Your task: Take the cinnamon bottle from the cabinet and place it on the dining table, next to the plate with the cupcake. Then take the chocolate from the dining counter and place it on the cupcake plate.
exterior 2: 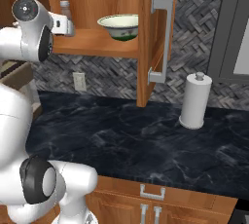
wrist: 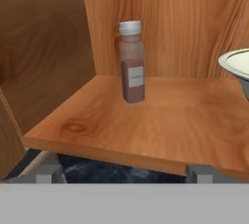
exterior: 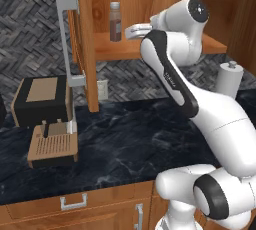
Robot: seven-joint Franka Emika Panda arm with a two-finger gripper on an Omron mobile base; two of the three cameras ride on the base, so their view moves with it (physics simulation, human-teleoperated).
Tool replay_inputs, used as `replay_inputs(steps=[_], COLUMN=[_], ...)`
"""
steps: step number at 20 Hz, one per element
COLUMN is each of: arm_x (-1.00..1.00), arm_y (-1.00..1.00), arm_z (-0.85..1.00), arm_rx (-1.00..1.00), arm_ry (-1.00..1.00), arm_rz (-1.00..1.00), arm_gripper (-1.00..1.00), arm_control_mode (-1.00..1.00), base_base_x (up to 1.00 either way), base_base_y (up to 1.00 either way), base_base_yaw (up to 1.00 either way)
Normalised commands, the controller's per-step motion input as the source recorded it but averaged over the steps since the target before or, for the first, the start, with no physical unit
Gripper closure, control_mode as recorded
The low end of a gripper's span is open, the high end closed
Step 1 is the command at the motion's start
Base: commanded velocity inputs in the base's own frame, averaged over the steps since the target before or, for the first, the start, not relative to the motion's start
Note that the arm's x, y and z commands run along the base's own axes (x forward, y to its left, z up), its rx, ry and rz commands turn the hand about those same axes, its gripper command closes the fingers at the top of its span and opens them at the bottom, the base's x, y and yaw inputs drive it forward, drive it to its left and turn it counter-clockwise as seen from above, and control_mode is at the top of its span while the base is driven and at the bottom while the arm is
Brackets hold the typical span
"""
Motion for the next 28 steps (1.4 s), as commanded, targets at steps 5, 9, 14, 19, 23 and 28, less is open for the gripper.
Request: replay_inputs(steps=[5,9,14,19,23,28], arm_x=[0.12,0.26,0.3,0.28,0.38,0.36], arm_y=[0.0,0.02,0.0,0.04,0.08,0.08], arm_z=[-0.01,0.0,0.0,-0.07,-0.09,-0.18], arm_rx=[0.08,0.02,0.0,0.0,0.0,0.0], arm_ry=[0.0,0.0,0.01,0.01,0.0,0.0], arm_rz=[0.1,0.1,0.06,0.01,0.02,0.02], arm_gripper=[-1.0,-1.0,-1.0,-1.0,-1.0,-1.0], arm_control_mode=[-1.0,-1.0,-1.0,-1.0,-1.0,-1.0], base_base_x=[0.0,0.0,0.0,0.0,0.0,0.0], base_base_y=[0.0,0.0,0.0,0.0,0.0,0.0], base_base_yaw=[0.0,0.0,0.0,0.0,0.0,0.0])
